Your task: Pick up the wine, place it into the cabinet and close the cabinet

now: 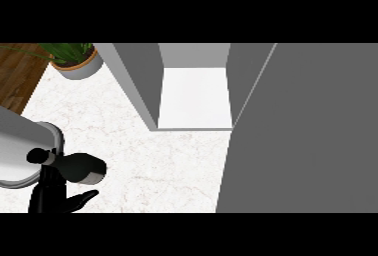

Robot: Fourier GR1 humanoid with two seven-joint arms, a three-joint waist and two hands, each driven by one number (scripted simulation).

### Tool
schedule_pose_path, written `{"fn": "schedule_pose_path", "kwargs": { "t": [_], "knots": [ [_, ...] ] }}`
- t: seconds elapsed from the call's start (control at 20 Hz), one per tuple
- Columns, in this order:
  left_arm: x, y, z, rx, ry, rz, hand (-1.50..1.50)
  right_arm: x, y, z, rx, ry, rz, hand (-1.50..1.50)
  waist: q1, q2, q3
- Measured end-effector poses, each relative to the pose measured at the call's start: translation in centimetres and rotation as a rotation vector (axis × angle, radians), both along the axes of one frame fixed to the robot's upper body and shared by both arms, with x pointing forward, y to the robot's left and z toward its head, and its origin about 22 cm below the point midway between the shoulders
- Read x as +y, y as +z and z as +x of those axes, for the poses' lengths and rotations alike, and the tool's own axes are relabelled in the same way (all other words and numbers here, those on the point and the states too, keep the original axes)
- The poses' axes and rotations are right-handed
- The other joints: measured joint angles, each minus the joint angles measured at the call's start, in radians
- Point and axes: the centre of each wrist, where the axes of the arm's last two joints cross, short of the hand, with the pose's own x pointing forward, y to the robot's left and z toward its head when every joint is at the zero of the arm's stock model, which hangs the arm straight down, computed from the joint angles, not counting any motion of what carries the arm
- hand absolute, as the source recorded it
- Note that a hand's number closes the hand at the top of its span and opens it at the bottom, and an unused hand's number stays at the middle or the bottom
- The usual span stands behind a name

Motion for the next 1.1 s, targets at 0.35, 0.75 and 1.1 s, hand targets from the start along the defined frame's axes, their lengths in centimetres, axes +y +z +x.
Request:
{"fn": "schedule_pose_path", "kwargs": {
  "t": [0.35,0.75,1.1],
  "knots": [
    [0.3,-1.1,0.9,-0.022,-0.016,-0.001,-1.5,0.0,0.3,0.0,-0.007,-0.001,0.004,-1.5,0.0,0.0,0.0],
    [-0.8,-1.4,2.9,-0.065,-0.064,-0.037,1.5,-0.1,0.2,0.0,0.007,-0.002,0.005,-1.5,-0.002,-0.001,0.001],
    [-1.3,-0.9,4.1,-0.137,-0.15,0.141,1.5,0.1,0.0,0.0,0.004,0.003,0.005,-1.5,-0.003,-0.001,0.001]
  ]
}}
